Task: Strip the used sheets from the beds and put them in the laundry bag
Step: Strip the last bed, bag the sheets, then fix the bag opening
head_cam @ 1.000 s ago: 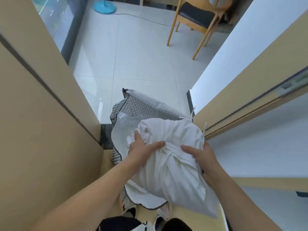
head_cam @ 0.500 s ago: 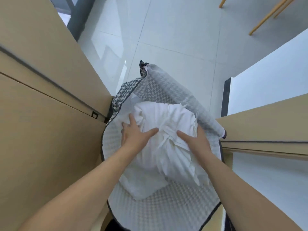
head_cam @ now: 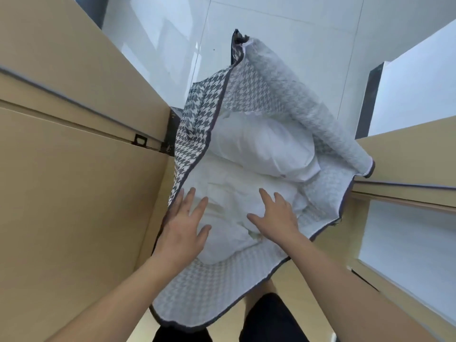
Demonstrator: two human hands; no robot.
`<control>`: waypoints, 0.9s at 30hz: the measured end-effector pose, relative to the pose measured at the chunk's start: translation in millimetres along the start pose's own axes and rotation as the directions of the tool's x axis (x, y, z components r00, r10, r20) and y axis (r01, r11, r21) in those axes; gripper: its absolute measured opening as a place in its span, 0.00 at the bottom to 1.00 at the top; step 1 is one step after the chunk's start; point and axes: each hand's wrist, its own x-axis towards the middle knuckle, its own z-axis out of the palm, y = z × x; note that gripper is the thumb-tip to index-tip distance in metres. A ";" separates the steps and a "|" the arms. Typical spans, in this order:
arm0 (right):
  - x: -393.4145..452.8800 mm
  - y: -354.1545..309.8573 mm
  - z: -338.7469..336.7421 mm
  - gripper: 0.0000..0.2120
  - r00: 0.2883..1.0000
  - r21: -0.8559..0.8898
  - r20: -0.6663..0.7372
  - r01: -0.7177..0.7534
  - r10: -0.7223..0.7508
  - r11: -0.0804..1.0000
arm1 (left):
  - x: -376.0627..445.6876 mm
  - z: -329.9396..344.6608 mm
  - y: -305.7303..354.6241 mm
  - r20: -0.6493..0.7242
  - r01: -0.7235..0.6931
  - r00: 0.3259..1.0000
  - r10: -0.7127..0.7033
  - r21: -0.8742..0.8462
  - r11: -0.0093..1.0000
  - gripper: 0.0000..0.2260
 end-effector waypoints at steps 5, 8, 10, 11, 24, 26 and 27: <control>9.7 -4.9 -15.2 0.37 0.994 -0.030 -0.098 0.046 -0.048 0.999 | 14.8 -7.0 0.6 -0.096 -0.140 0.984 0.151 0.114 0.984 0.30; -2.6 0.0 -26.3 0.34 0.959 -0.110 -0.278 0.023 -0.053 0.994 | 23.4 -20.5 12.3 -0.267 -0.224 0.928 0.261 0.162 0.961 0.25; -18.2 9.3 -36.4 0.33 0.897 -0.136 -0.442 -0.069 0.002 0.988 | 27.1 -34.0 18.2 -0.361 -0.224 0.886 0.291 0.215 0.951 0.26; -26.6 16.7 -42.1 0.33 0.845 -0.120 -0.533 -0.125 0.042 0.985 | 28.9 -41.2 19.4 -0.389 -0.193 0.879 0.276 0.239 0.952 0.28; -82.3 75.8 -45.8 0.11 0.750 0.693 -0.356 -0.188 0.557 0.696 | 42.4 -89.5 -23.0 -0.085 0.492 0.859 -0.504 -0.131 0.861 0.09; -97.4 74.2 -42.3 0.12 0.744 0.660 -0.385 -0.191 0.546 0.726 | 37.7 -97.8 -26.8 -0.023 0.532 0.841 -0.541 -0.147 0.834 0.08; -106.2 74.0 -41.4 0.11 0.735 0.646 -0.403 -0.194 0.546 0.738 | 34.8 -104.4 -27.4 0.001 0.539 0.838 -0.545 -0.156 0.828 0.08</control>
